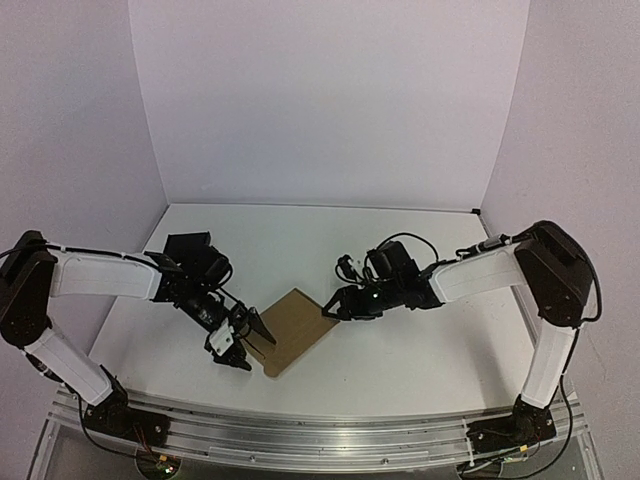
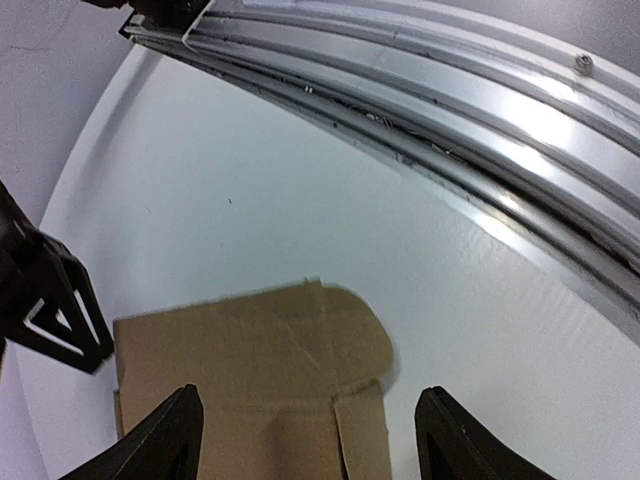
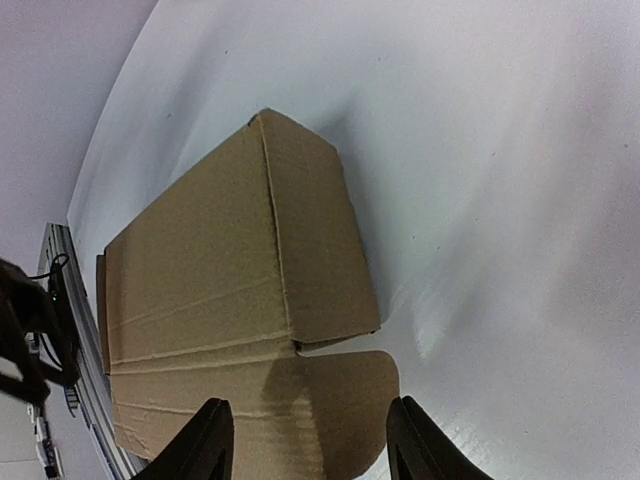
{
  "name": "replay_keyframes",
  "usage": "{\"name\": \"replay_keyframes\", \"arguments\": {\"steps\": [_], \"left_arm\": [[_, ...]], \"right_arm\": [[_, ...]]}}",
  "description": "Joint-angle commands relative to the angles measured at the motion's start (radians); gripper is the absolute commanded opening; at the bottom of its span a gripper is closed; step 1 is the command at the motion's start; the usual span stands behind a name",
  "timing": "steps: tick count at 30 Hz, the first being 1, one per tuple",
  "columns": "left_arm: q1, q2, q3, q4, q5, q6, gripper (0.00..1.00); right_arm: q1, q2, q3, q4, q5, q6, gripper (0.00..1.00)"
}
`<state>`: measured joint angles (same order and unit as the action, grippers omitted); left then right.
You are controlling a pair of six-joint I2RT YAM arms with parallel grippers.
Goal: Fold the paper box
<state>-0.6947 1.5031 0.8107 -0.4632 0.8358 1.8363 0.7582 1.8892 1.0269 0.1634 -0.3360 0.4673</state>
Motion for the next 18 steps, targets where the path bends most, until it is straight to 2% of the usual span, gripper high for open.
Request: {"name": "replay_keyframes", "arguments": {"steps": [1, 4, 9, 13, 16, 18], "left_arm": [[-0.061, -0.014, -0.107, 0.340, -0.008, -0.228, 0.75], [-0.087, 0.023, -0.130, 0.494, -0.085, -0.297, 0.74], [-0.089, 0.073, -0.153, 0.624, -0.158, -0.305, 0.69], [-0.089, 0.098, -0.160, 0.628, -0.177, -0.250, 0.65], [-0.089, 0.103, -0.175, 0.625, -0.197, -0.200, 0.63], [-0.089, 0.103, -0.170, 0.611, -0.201, -0.198, 0.58]], "right_arm": [[0.003, 0.037, 0.049, -0.004, -0.096, 0.046, 0.50], [0.004, 0.035, 0.037, -0.003, -0.101, 0.059, 0.46], [0.003, 0.043, 0.025, 0.012, -0.112, 0.083, 0.42], [0.004, 0.073, 0.042, 0.039, -0.148, 0.119, 0.36], [0.004, 0.082, 0.043, 0.051, -0.158, 0.135, 0.35], [0.004, 0.077, 0.033, 0.061, -0.146, 0.133, 0.35]]}}
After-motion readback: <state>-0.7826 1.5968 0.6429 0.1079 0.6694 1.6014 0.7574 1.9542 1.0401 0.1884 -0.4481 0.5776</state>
